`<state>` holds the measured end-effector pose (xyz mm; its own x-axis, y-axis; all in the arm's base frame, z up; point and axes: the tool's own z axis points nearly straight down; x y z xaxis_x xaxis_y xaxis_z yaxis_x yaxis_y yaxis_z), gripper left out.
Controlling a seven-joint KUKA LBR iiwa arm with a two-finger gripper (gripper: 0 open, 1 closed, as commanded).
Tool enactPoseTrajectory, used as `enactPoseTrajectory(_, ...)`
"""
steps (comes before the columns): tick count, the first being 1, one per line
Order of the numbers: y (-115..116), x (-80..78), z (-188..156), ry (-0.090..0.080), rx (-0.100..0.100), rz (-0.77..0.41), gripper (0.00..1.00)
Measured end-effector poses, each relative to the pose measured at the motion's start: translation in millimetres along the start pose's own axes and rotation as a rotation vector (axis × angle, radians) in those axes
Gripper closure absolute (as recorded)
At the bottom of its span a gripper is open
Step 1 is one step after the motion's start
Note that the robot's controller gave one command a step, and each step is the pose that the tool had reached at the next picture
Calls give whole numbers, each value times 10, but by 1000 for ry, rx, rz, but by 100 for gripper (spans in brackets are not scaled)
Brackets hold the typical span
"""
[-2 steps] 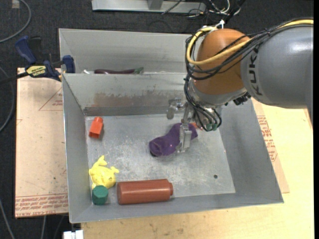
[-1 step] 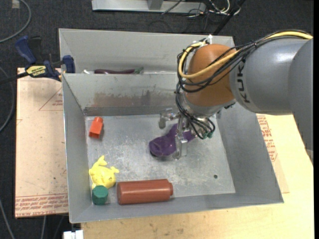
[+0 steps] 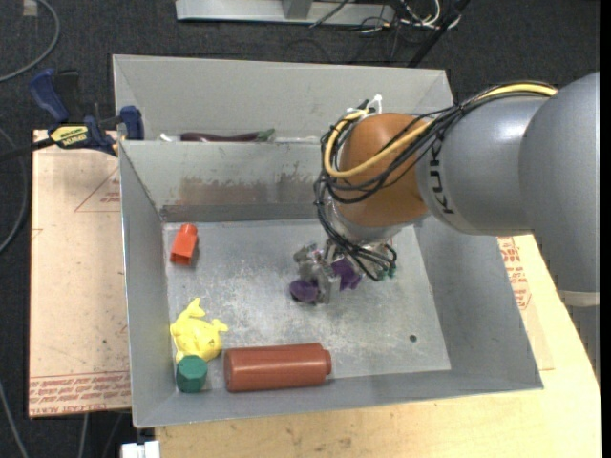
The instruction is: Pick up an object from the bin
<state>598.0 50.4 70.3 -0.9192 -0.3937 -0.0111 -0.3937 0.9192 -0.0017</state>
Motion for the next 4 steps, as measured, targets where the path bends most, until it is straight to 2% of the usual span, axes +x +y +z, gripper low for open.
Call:
enactPoseTrajectory(2,1,5,-15,1,0,0,100)
enactPoseTrajectory(3,225,145,-416,0,1,66,100)
enactPoseTrajectory(4,215,-53,-1336,-3,-1,5,100)
